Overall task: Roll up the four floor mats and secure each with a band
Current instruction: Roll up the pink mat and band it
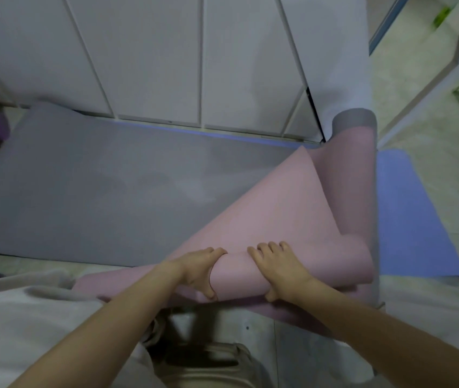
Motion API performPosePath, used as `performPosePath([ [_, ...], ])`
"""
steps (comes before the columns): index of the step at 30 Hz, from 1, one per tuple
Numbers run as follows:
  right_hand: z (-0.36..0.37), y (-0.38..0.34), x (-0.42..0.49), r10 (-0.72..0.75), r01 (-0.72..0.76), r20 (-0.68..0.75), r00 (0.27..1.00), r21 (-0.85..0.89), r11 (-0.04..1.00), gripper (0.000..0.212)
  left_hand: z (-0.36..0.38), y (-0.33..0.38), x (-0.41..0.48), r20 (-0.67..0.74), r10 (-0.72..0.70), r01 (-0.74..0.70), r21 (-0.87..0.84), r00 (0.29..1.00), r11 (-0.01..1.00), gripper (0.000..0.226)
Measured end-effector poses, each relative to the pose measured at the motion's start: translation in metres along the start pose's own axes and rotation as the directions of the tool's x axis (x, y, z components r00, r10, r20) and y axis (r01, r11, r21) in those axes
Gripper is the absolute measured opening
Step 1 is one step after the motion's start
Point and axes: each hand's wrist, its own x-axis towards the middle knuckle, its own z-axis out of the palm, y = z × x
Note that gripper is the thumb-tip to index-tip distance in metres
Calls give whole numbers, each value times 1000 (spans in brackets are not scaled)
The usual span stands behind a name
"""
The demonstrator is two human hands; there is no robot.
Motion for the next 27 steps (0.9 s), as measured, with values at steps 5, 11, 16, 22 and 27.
performPosePath([
  [5,-9,4,15,-41,36,73,996,69,997,91,16,0,-10,-103,-64,69,47,993,997,101],
  [11,-23,8,35,-87,19,268,959,246,969,95,49,33,-22,-291,-149,197,143,945,970,113],
  [16,-32,11,32,-75,-18,289,954,305,952,91,46,34,-12,-353,-129,184,128,927,974,96],
  [22,-18,-14,-1,-29,33,34,999,-123,992,95,18,18,4,-199,-30,56,125,979,991,98],
  [27,-7,-14,-9,112,-111,4,994,-128,986,113,0,17,23,-37,47,-45,31,998,998,102],
])
